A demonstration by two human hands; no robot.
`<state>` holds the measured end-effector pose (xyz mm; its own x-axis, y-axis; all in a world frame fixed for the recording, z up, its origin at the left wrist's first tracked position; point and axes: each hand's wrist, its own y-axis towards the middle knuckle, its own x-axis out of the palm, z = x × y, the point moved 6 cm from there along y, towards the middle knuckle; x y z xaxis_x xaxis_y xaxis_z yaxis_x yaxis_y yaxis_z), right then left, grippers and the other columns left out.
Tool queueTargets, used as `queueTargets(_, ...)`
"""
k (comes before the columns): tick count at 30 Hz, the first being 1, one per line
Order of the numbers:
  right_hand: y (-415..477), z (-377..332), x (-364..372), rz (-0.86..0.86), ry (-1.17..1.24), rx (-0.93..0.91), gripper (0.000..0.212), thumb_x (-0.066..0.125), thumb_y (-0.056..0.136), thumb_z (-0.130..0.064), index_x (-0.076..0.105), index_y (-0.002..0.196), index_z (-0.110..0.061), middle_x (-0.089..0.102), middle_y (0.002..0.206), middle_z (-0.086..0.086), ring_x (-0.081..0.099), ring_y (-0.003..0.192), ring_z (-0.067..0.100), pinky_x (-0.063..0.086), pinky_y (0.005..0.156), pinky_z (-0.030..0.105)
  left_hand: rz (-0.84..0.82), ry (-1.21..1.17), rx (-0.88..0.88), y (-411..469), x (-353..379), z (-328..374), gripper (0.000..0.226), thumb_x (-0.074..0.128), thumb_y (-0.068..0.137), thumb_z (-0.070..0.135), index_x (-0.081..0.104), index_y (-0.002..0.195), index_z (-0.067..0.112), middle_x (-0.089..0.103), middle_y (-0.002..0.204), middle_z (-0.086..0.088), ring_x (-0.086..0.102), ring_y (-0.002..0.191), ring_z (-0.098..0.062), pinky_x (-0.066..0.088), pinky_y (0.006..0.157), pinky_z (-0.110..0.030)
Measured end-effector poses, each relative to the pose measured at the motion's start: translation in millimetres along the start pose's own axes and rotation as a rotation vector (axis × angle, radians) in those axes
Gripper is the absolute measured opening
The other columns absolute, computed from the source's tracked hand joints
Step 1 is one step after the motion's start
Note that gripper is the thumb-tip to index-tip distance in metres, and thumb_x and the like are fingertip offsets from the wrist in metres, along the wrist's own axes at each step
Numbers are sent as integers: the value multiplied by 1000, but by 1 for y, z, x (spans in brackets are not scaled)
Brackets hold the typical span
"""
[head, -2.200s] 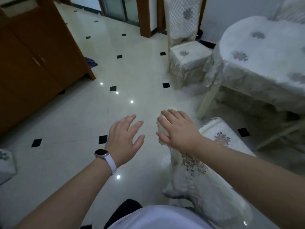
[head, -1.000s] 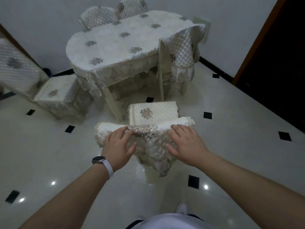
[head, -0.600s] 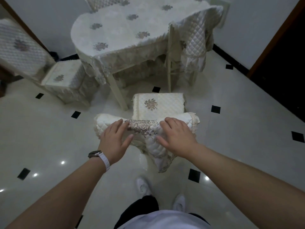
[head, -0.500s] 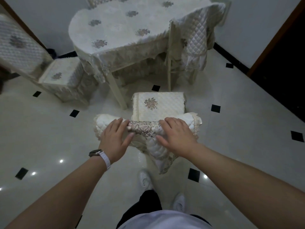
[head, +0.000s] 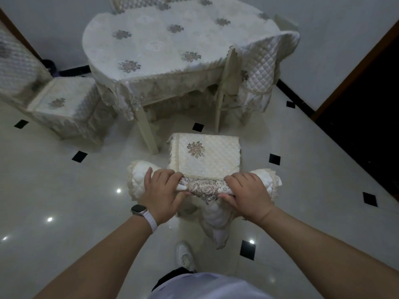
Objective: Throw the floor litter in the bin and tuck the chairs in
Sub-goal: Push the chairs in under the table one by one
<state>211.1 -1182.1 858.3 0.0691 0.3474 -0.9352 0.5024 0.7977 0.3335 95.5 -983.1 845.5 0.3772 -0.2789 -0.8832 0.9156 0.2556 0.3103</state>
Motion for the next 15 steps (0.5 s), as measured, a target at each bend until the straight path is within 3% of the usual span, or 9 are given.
queueTargets(5, 52, 29, -19, 105, -48, 210, 52, 43, 90, -58, 65, 96, -11, 63, 85, 5, 58, 76, 28, 45, 73, 38, 60, -57, -38, 74, -13, -4, 48, 49, 84, 56, 66, 105, 17, 62, 100, -3, 53, 100, -25, 29, 106, -55)
queueTargets(9, 77, 44, -25, 126, -87, 440, 53, 41, 89, -57, 62, 105, -11, 64, 100, 8, 59, 95, 30, 44, 94, 47, 53, -61, -42, 118, -18, -5, 48, 47, 85, 59, 65, 106, 20, 61, 100, -1, 55, 100, -25, 34, 103, -54)
queueTargets(12, 95, 56, -21, 22, -34, 529, 63, 31, 88, -62, 57, 118, -13, 59, 118, 8, 50, 115, 30, 26, 111, 55, 62, -63, -52, 141, -20, -7, 47, 47, 84, 60, 65, 103, 21, 62, 97, 0, 56, 98, -25, 38, 99, -54)
queueTargets(15, 112, 70, -21, -78, 45, 492, 72, 23, 84, -69, 49, 131, -20, 49, 131, 3, 37, 126, 24, 10, 117, 50, 92, -62, -40, 156, -22, -9, 47, 48, 83, 59, 67, 102, 20, 63, 96, 0, 58, 96, -26, 40, 96, -54)
